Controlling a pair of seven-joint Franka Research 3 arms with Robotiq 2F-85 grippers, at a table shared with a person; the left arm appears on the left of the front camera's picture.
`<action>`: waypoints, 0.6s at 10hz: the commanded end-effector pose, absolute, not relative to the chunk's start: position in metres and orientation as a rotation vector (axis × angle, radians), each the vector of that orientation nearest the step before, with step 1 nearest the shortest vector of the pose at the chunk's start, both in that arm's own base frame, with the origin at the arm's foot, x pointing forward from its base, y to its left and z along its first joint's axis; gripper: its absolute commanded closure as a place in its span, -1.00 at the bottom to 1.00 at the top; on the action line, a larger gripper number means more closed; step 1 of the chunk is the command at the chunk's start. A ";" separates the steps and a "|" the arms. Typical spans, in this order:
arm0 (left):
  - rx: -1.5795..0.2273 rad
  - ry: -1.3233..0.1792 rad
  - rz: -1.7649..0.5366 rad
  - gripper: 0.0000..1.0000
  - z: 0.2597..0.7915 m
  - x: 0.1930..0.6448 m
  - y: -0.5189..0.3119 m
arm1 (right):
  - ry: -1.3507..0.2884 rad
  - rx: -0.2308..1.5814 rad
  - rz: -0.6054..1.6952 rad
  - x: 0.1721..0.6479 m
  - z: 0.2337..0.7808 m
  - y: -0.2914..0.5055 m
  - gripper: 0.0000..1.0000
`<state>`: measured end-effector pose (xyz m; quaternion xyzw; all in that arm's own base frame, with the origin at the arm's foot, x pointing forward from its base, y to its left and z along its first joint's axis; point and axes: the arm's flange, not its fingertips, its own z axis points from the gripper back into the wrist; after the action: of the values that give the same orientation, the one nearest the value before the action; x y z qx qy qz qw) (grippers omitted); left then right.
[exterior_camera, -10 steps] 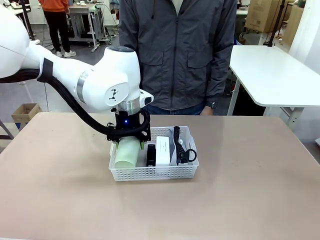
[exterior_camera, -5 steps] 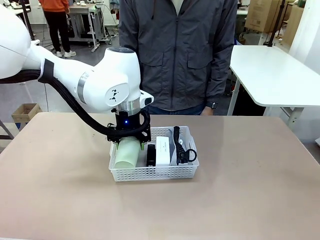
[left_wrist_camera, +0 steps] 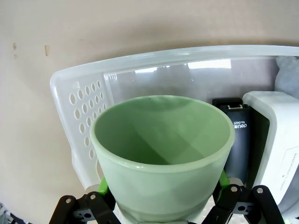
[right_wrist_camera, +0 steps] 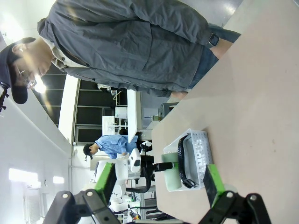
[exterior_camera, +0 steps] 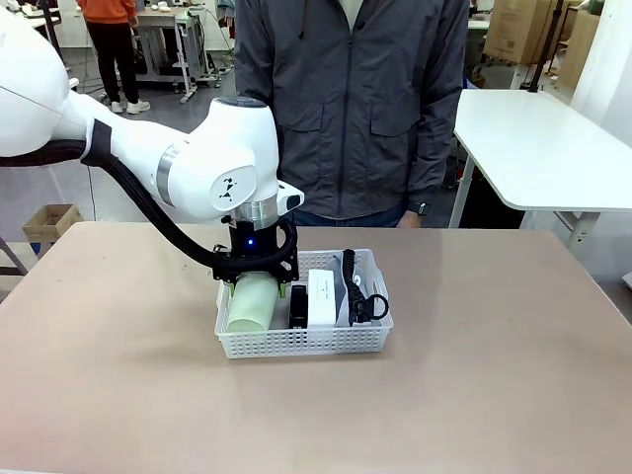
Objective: Efficiently arrange items inside the basket to fit them all.
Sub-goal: Pick up the Reusable plastic cup and place it inside the Organizing basket.
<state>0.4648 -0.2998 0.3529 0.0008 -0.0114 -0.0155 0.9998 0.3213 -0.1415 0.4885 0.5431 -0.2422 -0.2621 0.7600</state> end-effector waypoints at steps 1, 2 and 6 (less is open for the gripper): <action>-0.009 0.003 -0.042 -1.00 0.356 0.470 -0.297 | -0.534 1.213 -0.586 0.323 0.493 -0.140 -1.00; -0.008 0.001 -0.044 -1.00 0.356 0.470 -0.297 | -0.534 1.213 -0.586 0.323 0.493 -0.140 -1.00; -0.015 -0.011 -0.042 -1.00 0.360 0.469 -0.296 | -0.534 1.213 -0.586 0.323 0.493 -0.140 -1.00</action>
<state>0.4665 -0.2997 0.3538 0.0009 -0.0100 -0.0161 0.9998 0.3213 -0.1415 0.4885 0.5431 -0.2422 -0.2621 0.7600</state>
